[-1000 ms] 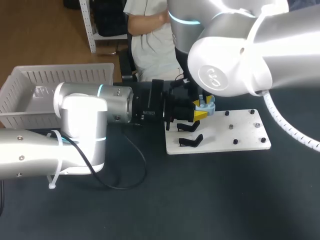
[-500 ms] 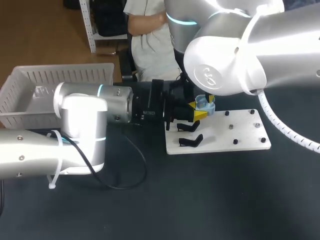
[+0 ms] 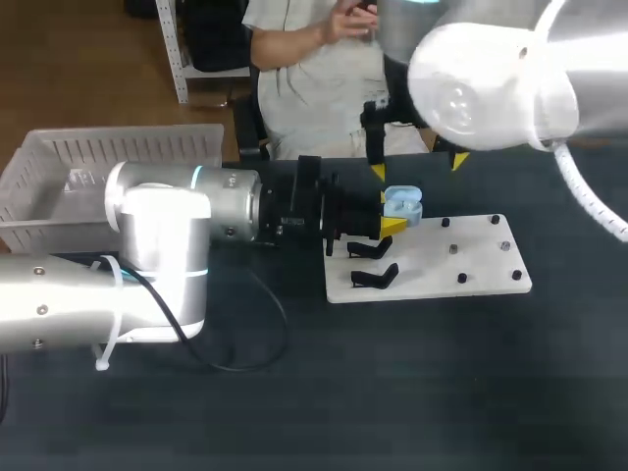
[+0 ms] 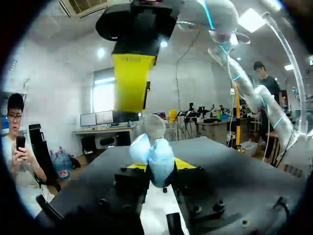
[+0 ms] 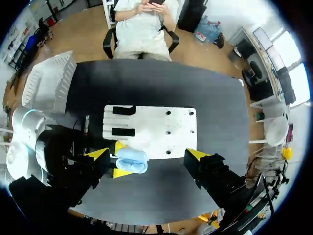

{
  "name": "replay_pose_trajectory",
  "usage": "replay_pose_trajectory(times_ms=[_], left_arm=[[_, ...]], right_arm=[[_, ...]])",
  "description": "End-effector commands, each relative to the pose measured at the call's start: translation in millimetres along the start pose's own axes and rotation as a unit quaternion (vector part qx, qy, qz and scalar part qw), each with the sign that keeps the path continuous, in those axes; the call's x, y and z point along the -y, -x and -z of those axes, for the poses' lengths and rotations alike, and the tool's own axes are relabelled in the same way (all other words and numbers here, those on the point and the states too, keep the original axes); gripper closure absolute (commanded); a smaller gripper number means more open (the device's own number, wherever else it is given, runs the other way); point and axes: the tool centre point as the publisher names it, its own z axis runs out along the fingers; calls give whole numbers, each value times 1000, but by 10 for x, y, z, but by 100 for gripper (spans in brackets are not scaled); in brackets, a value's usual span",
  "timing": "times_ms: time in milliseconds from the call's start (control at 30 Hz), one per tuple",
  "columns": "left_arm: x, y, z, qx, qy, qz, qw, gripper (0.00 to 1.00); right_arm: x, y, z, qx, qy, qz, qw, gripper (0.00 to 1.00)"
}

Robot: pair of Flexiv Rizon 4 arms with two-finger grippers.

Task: Pick up each earbud case from the left stands, insert the matching earbuds, close the lid, and place the case in the box.

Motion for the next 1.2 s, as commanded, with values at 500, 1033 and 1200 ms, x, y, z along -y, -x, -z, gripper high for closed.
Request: replay_pose_trajectory(times_ms=[500, 1033, 1200], left_arm=[[12, 2, -4, 0, 3, -1, 1000, 100], [12, 2, -4, 0, 3, -1, 1000, 100], [6, 40, 239, -24, 30, -3, 999, 100]], right_arm=[[289, 79, -438, -61, 0, -48, 997, 0], [645, -105, 10, 53, 10, -122, 991, 0], [934, -103, 93, 71, 33, -170, 982, 0]])
